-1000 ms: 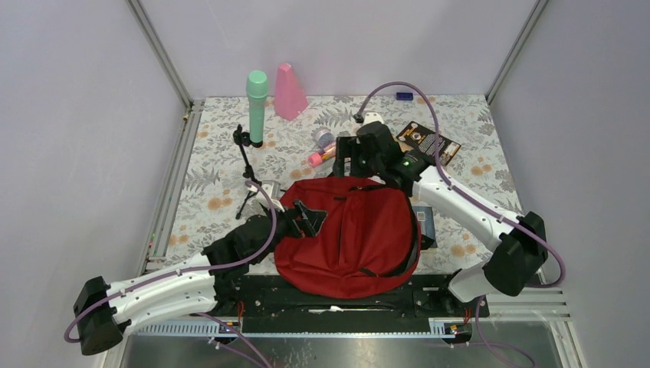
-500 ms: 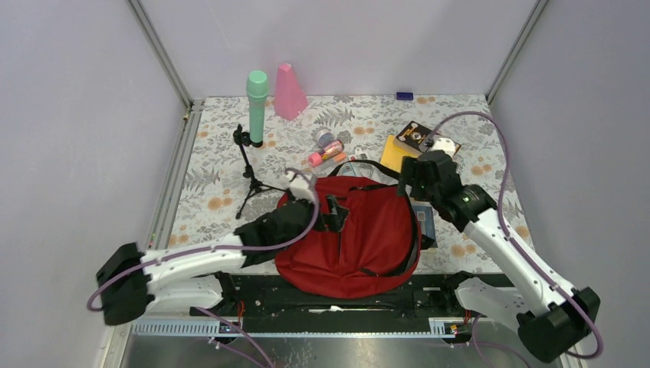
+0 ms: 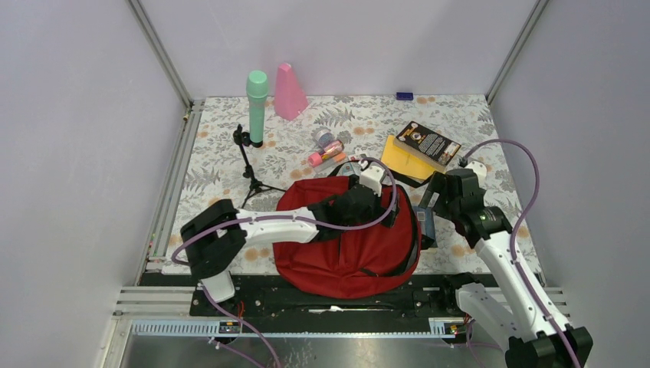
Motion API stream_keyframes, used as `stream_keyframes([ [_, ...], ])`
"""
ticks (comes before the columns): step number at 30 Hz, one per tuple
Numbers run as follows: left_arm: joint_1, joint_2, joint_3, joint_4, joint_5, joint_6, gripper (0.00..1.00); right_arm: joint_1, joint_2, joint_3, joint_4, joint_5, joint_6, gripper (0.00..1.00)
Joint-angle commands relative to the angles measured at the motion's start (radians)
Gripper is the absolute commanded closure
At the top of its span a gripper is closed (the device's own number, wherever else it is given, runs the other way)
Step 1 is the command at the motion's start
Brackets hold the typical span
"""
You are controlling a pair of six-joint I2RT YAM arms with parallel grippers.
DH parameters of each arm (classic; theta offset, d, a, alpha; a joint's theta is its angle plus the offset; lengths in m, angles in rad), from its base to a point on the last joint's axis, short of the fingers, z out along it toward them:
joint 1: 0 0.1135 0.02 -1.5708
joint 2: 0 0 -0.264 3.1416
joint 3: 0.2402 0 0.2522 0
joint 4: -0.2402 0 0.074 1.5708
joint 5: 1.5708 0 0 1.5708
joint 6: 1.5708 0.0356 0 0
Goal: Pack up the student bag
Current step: Unzip the student bag at the center of the board.
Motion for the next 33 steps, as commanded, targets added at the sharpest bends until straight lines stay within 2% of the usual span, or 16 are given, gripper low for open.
stream_keyframes([
  [1,0.006,0.070,0.075,-0.010,0.048,0.000,0.01,-0.005,-0.071,-0.015,0.008,-0.033,0.007,0.06],
  [3,0.006,0.086,0.074,-0.018,0.055,-0.017,0.02,-0.005,-0.096,-0.020,0.007,-0.043,0.003,0.07],
  [4,0.007,0.093,0.073,-0.020,0.055,-0.025,0.05,-0.005,-0.106,-0.021,0.007,-0.053,0.000,0.07],
  [7,0.006,0.103,0.065,-0.026,0.055,-0.046,0.27,-0.005,-0.128,-0.022,0.008,-0.098,-0.008,0.08],
  [9,0.007,0.108,0.056,-0.016,0.058,-0.054,0.36,-0.005,-0.128,-0.022,0.012,-0.146,-0.026,0.09],
  [10,0.007,0.108,0.052,-0.011,0.056,-0.055,0.48,-0.005,-0.127,-0.021,0.012,-0.173,-0.043,0.09],
  [11,0.008,0.107,0.050,-0.009,0.052,-0.056,0.54,-0.005,-0.123,-0.020,0.012,-0.192,-0.052,0.10],
  [12,0.009,0.101,0.047,-0.010,0.044,-0.060,0.72,-0.005,-0.122,-0.020,0.012,-0.211,-0.059,0.10],
  [13,0.011,0.087,0.039,-0.009,0.035,-0.064,0.83,-0.005,-0.121,-0.018,0.014,-0.228,-0.067,0.11],
  [15,0.016,0.039,0.009,0.010,0.018,-0.068,0.97,-0.005,-0.127,-0.015,0.022,-0.275,-0.082,0.12],
  [16,0.020,0.006,-0.014,0.026,0.013,-0.070,1.00,-0.005,-0.130,-0.015,0.033,-0.315,-0.092,0.12],
  [19,0.054,-0.101,-0.104,0.098,0.055,-0.095,1.00,-0.005,-0.129,-0.006,0.072,-0.469,-0.123,0.16],
  [22,0.130,-0.172,-0.184,0.162,0.219,-0.129,1.00,-0.004,-0.112,0.004,0.109,-0.632,-0.146,0.19],
  [27,0.186,-0.253,-0.255,0.206,0.355,-0.082,1.00,0.005,-0.057,-0.001,0.161,-0.813,-0.155,0.19],
  [30,0.215,-0.273,-0.271,0.221,0.443,-0.060,1.00,0.032,-0.026,-0.019,0.227,-0.867,-0.126,0.19],
  [33,0.239,-0.291,-0.300,0.263,0.496,-0.063,1.00,0.072,0.018,-0.023,0.257,-0.847,-0.102,0.19],
])
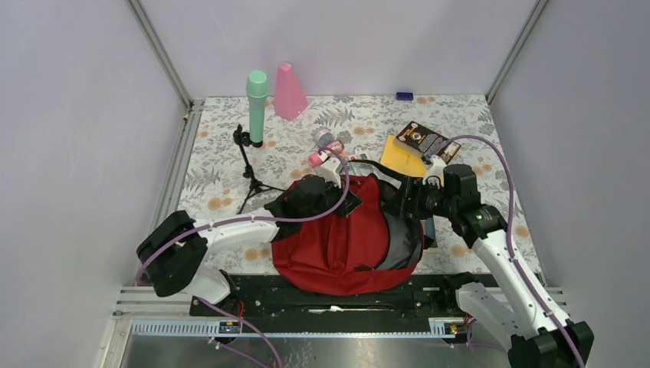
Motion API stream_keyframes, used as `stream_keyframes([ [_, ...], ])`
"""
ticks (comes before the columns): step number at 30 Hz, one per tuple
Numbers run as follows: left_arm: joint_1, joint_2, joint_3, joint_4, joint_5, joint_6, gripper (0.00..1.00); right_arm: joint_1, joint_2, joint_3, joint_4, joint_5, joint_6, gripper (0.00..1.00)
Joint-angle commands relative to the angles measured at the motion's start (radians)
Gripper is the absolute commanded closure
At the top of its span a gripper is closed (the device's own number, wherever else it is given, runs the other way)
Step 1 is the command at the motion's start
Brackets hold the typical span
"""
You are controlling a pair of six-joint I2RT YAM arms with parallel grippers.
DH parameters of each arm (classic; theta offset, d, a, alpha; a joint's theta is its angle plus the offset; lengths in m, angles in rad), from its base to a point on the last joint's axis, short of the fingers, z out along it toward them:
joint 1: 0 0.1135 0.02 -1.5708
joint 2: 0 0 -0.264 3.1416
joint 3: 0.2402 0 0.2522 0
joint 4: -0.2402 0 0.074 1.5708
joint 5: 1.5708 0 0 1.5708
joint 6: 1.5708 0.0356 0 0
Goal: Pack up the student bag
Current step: Unzip the student bag at the center of the board.
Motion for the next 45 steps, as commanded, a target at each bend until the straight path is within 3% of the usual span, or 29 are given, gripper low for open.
stream_keyframes([
  [1,0.034,-0.061,-0.037,0.144,0.147,0.018,1.00,0.065,0.054,-0.003,0.090,-0.056,0.023,0.20],
  [5,0.051,-0.077,-0.065,0.176,0.148,0.003,1.00,0.090,0.117,-0.019,0.091,-0.005,0.058,0.20],
  [17,0.063,-0.091,-0.100,0.211,0.097,-0.019,1.00,0.154,0.150,-0.129,0.112,-0.050,0.149,0.21],
  [21,0.065,-0.097,-0.100,0.194,0.077,-0.019,1.00,0.168,0.117,-0.143,0.114,-0.071,0.181,0.28],
  [25,0.067,-0.107,-0.084,0.130,0.035,-0.018,1.00,0.176,0.062,-0.123,0.118,-0.069,0.192,0.48],
  [30,0.067,-0.137,-0.049,0.010,-0.029,-0.022,0.77,0.201,0.026,-0.119,0.193,-0.080,0.214,0.85],
  [33,0.067,-0.173,-0.021,-0.067,-0.040,-0.041,0.40,0.239,0.020,-0.120,0.234,-0.070,0.217,0.97],
  [35,0.067,-0.204,-0.010,-0.104,-0.071,-0.069,0.23,0.269,0.014,-0.116,0.261,-0.060,0.216,1.00],
  [39,0.066,-0.282,-0.025,-0.120,-0.084,-0.161,0.07,0.329,0.021,-0.094,0.275,-0.012,0.196,1.00],
  [45,0.068,-0.286,-0.032,-0.125,-0.081,-0.271,0.01,0.428,0.078,-0.042,0.270,0.055,0.157,1.00],
])
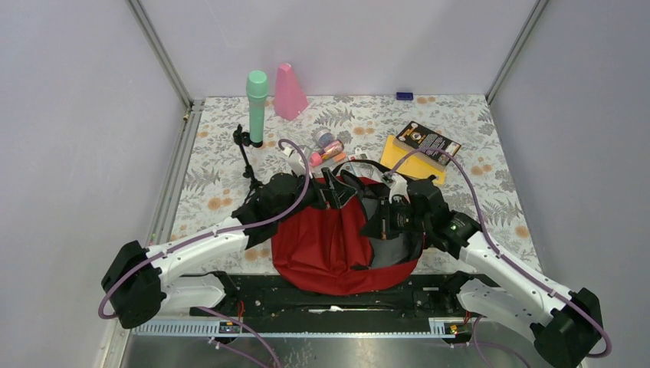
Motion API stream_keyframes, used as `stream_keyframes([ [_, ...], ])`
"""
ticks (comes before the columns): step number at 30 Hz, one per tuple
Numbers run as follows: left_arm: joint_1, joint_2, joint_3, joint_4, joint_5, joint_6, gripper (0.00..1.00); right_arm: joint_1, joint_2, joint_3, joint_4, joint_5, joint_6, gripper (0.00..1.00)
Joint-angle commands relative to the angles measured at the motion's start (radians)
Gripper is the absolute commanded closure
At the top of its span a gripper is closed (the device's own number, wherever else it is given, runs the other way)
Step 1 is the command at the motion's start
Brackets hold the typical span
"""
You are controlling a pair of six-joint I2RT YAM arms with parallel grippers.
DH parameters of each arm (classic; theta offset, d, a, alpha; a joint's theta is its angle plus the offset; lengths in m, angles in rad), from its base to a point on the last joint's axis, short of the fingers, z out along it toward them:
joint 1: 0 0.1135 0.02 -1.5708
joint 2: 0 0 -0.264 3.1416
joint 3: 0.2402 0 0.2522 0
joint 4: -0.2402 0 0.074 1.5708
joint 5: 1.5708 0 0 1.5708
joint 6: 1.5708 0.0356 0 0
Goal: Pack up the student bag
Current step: Unzip the student bag at the center of the board.
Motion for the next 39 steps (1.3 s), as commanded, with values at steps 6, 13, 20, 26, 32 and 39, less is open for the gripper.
stream_keyframes([
  [6,0.004,0.064,0.061,-0.076,-0.036,-0.141,0.01,0.137,0.072,0.100,0.068,0.119,-0.053,1.00],
  [13,0.003,0.109,0.087,-0.110,0.007,-0.133,0.06,0.192,0.122,0.128,0.052,0.179,-0.086,1.00],
  [20,0.005,0.076,0.065,-0.177,0.018,-0.082,0.94,0.198,0.126,0.207,-0.117,0.389,-0.091,0.64],
  [26,0.027,0.012,0.077,-0.309,-0.055,0.050,1.00,0.190,0.108,0.339,-0.403,0.747,-0.129,0.16],
  [32,0.067,-0.043,0.079,-0.428,-0.131,0.159,1.00,0.001,0.123,0.361,-0.619,0.879,-0.083,0.10],
  [39,0.114,-0.085,0.042,-0.478,-0.157,0.198,1.00,-0.134,0.131,0.231,-0.590,0.812,-0.064,0.14],
])
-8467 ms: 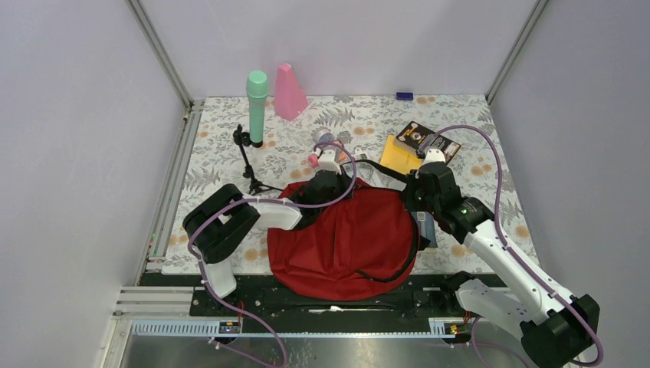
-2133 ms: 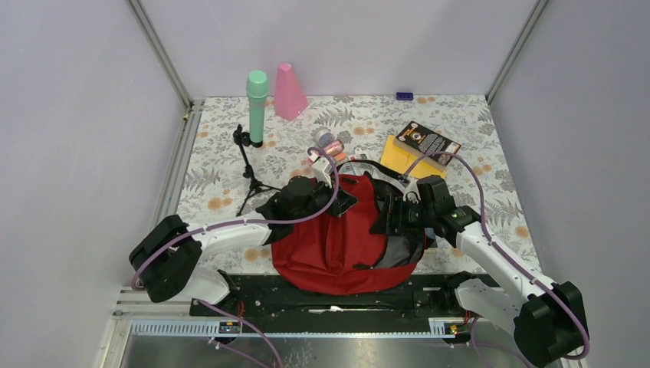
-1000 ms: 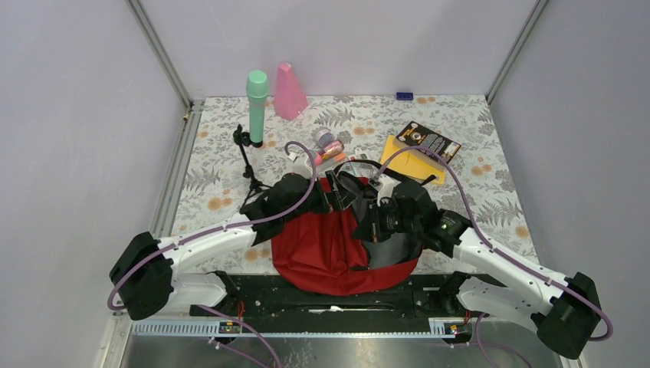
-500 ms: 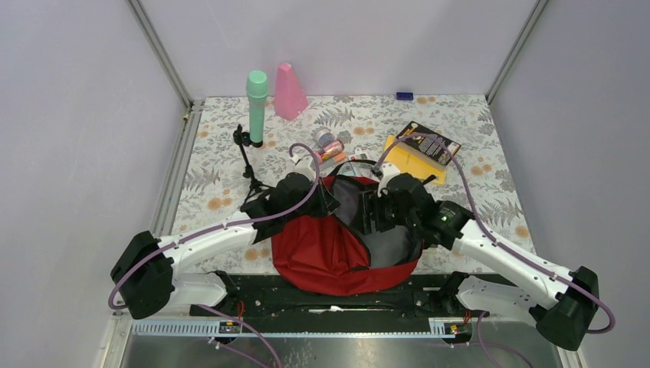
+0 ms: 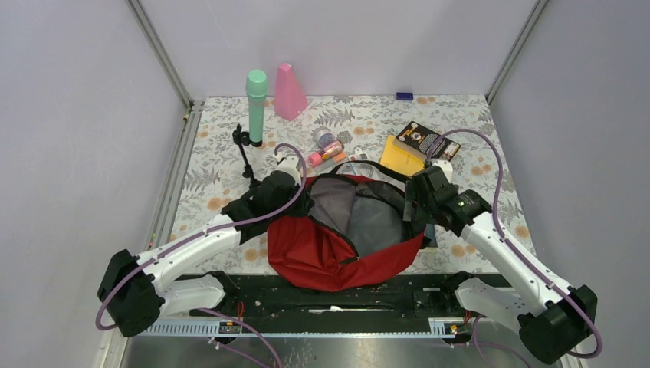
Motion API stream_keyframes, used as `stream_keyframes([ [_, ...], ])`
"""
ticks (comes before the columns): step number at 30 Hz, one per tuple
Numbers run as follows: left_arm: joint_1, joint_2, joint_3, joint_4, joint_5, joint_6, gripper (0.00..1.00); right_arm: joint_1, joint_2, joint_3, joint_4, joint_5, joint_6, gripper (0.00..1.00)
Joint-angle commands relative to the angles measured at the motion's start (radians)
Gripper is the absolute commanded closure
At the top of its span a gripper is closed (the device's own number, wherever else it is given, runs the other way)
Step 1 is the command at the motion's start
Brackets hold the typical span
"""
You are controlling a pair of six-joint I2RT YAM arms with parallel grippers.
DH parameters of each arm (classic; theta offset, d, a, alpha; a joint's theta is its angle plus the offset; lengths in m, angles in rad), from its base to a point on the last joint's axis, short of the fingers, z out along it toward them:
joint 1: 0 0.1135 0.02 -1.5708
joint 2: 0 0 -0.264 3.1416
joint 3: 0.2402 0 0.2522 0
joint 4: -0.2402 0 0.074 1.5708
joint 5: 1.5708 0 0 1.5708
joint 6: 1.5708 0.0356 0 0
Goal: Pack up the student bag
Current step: Unzip the student bag at the center of the board.
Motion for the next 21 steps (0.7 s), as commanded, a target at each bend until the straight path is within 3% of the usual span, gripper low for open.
stream_keyframes([
  [1,0.032,-0.049,-0.004,-0.007,-0.069,0.055,1.00,-0.020,0.027,-0.058,-0.014,-0.036,0.034,0.18],
  [6,0.047,-0.103,-0.022,-0.056,-0.153,0.043,1.00,-0.029,0.100,-0.096,0.054,0.007,0.026,0.60],
  [8,0.054,-0.146,-0.036,-0.078,-0.195,0.034,1.00,-0.049,0.129,-0.079,0.074,0.033,0.007,0.85],
  [10,0.064,-0.192,-0.054,-0.096,-0.221,0.029,1.00,-0.072,0.159,-0.048,0.101,0.054,-0.011,0.99],
  [15,0.080,-0.268,-0.105,-0.092,-0.205,0.018,1.00,-0.142,0.244,0.014,0.194,0.058,-0.055,1.00],
  [21,0.084,-0.224,-0.130,-0.051,-0.116,0.022,1.00,-0.173,0.344,0.035,0.251,-0.008,-0.061,0.99],
])
